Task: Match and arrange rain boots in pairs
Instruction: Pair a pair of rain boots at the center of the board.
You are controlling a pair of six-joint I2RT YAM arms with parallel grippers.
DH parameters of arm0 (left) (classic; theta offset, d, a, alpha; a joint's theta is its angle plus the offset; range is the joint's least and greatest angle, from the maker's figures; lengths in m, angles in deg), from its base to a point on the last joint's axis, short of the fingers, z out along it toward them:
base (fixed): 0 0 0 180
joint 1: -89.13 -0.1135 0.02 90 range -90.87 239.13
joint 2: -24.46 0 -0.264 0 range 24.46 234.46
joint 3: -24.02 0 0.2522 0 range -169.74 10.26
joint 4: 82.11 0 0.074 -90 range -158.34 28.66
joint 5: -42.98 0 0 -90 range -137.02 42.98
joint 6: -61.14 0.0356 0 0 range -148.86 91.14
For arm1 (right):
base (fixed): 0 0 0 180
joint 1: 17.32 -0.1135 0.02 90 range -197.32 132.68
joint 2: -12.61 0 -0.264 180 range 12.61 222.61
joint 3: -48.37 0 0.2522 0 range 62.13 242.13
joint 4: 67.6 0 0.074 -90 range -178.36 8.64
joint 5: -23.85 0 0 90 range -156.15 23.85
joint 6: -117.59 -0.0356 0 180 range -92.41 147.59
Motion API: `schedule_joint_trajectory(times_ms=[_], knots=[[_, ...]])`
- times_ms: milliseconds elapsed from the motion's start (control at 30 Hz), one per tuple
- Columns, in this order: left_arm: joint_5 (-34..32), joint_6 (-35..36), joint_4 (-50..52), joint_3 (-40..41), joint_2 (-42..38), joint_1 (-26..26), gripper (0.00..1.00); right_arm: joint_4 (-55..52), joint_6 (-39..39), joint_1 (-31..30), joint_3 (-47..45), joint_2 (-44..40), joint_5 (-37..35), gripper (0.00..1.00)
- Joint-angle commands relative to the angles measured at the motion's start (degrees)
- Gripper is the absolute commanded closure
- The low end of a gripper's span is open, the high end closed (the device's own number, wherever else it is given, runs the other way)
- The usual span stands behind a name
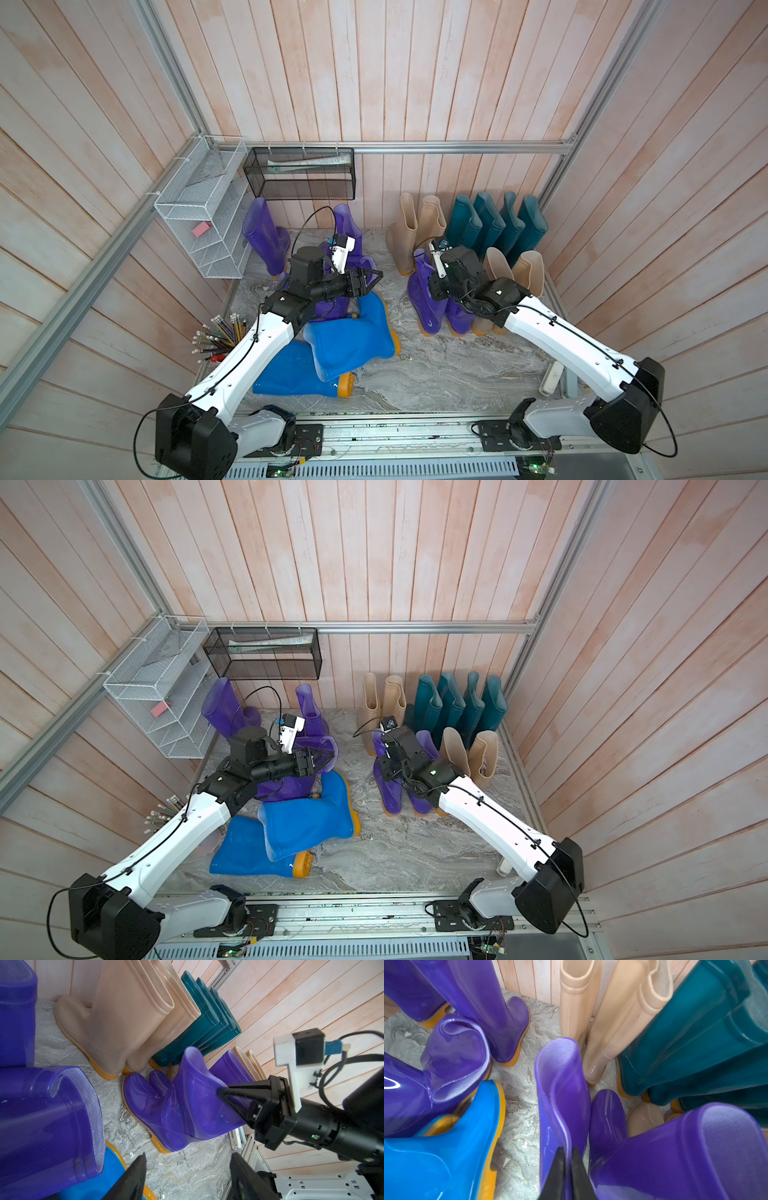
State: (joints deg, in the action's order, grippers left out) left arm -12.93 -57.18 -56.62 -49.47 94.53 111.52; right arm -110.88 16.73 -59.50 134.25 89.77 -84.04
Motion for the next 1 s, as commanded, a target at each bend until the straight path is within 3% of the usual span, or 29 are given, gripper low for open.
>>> schedule_joint_trajectory(times_ms=[0,100,300,767,967], knots=[[-1.09,0.23,0.82,0.33,-2.84,-0.24,0.32,-0.97,-0.7,0.51,-1.77,-1.84,2.49,0.67],[-5.58,1.14,3.06,-0.12,-5.35,-0.42,0.3,-0.77,-1.69,0.18,-0.85,-3.3,5.4,0.54],[-13.75,2.43,7.93,-1.23,-8.87,-0.68,0.26,-0.74,-1.21,-0.84,2.03,-4.61,5.51,0.44],[-26.67,7.48,17.85,-10.23,-6.85,-0.69,0.21,7.8,0.23,-2.21,8.75,-4.34,6.5,0.38],[-26.43,7.13,14.51,-13.31,2.36,-1.56,0.18,13.55,-1.0,-2.3,6.75,-3.51,9.19,0.37]])
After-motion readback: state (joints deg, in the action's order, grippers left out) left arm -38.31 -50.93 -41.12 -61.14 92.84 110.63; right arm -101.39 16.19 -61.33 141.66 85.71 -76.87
